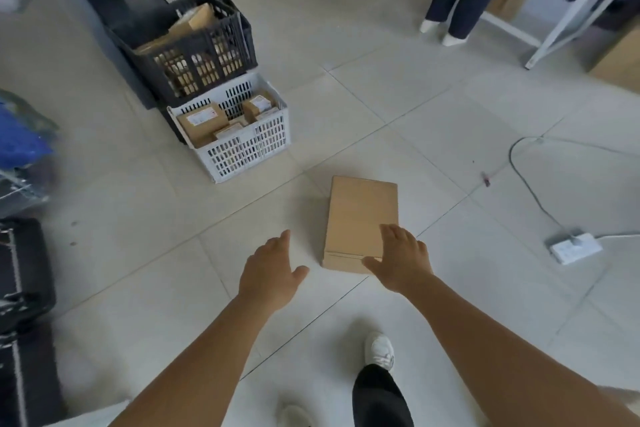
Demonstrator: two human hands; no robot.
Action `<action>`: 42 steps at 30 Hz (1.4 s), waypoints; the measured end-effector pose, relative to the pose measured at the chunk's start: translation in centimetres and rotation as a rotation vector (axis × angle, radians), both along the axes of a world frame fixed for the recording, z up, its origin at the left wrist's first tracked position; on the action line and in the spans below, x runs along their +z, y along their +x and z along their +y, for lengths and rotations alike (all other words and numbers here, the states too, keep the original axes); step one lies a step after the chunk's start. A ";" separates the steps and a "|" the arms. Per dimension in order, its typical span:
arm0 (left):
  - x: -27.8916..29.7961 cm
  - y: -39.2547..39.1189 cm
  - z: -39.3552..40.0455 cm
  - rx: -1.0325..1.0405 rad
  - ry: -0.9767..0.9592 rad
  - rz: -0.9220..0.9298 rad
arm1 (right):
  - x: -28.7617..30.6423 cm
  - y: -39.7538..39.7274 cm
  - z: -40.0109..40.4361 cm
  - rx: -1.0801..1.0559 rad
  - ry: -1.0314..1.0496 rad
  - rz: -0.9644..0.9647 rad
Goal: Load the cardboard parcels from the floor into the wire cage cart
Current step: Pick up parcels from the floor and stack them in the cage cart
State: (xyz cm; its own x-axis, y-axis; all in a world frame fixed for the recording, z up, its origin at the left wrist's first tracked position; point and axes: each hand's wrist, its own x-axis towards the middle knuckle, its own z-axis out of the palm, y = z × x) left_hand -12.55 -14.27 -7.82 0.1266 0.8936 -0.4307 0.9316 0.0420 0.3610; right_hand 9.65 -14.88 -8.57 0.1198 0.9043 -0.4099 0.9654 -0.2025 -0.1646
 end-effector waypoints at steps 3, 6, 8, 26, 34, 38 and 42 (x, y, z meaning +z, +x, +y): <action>-1.3 2.2 1.4 -0.039 -0.025 0.028 | -1.5 2.8 0.8 -0.059 -0.018 0.018; -2.9 4.9 3.4 -0.050 -0.052 0.048 | -3.2 5.9 2.5 -0.096 -0.032 0.048; -4.2 6.9 5.1 -0.042 -0.077 0.064 | -4.5 8.1 4.2 -0.107 -0.057 0.075; -24.0 19.9 17.0 0.136 -0.273 0.167 | -23.9 21.6 20.7 0.012 -0.301 0.209; -36.7 20.4 19.0 0.022 -0.285 0.229 | -35.8 21.6 23.9 0.093 -0.385 0.132; -42.2 20.3 19.1 -0.084 -0.287 0.269 | -41.5 21.1 24.1 0.095 -0.454 0.081; -46.7 19.6 18.8 -0.157 -0.300 0.277 | -46.1 20.2 23.0 -0.003 -0.527 0.088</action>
State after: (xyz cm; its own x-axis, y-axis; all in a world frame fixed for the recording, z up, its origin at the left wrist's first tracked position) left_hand 7.08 4.57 -54.50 0.0941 0.7031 -0.7049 0.9950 -0.0427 0.0902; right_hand 29.80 8.08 -54.69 0.0663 0.5731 -0.8168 0.9517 -0.2821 -0.1208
